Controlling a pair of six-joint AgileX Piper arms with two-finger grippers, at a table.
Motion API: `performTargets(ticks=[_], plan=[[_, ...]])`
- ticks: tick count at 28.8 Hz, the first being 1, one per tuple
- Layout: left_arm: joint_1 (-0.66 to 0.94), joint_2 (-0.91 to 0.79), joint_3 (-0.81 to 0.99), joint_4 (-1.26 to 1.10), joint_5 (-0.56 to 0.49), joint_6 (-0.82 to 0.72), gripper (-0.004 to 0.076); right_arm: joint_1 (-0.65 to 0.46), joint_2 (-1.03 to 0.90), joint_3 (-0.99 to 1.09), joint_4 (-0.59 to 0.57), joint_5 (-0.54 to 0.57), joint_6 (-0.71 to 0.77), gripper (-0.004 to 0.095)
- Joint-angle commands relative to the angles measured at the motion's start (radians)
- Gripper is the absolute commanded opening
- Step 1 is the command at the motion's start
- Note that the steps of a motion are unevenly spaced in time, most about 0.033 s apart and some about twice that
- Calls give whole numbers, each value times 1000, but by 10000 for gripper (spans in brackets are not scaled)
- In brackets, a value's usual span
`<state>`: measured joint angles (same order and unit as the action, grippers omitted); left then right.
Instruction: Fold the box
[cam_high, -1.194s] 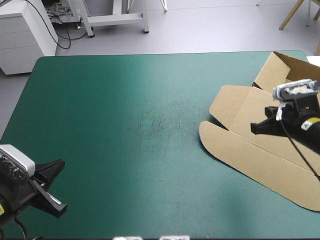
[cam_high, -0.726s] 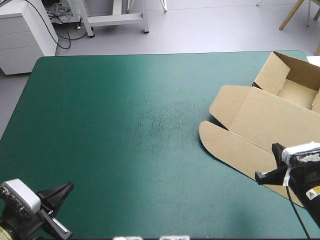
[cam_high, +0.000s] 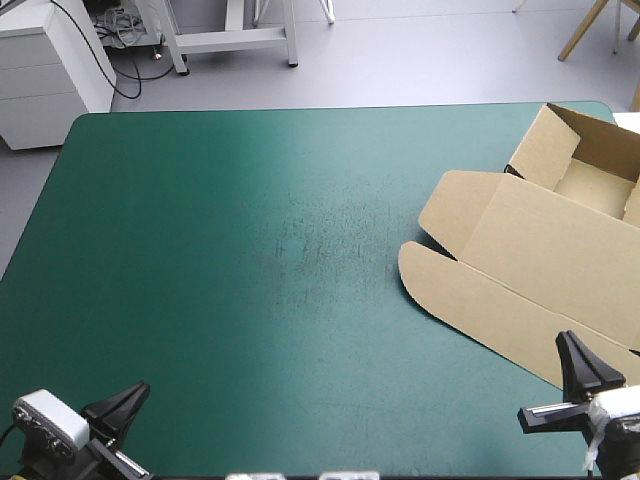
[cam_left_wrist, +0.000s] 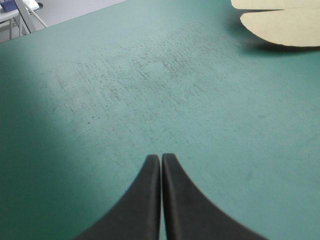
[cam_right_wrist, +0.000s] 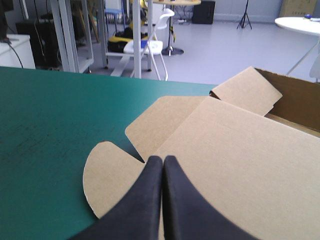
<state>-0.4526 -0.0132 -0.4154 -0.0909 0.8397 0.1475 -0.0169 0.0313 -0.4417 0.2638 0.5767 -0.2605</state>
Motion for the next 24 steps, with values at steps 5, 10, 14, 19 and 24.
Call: performTargets(ticks=[5, 10, 14, 19, 24], plan=[[-1, -18, -17, 9, -95, -20, -10, 4, -65, -22, 6, -24, 25, -19], [-1, -18, -17, 13, -97, -20, -10, 4, -65, -22, 4, -26, 25, -19], [-1, -18, -17, 13, -97, -20, -10, 4, -65, -20, 2, -31, 25, -19], [-1, -18, -15, 13, -99, -13, -10, 4, -65, -3, 2, -60, 25, -19], [-1, -18, -15, 13, -99, -16, -10, 4, -65, 66, 6, -143, 25, -19]])
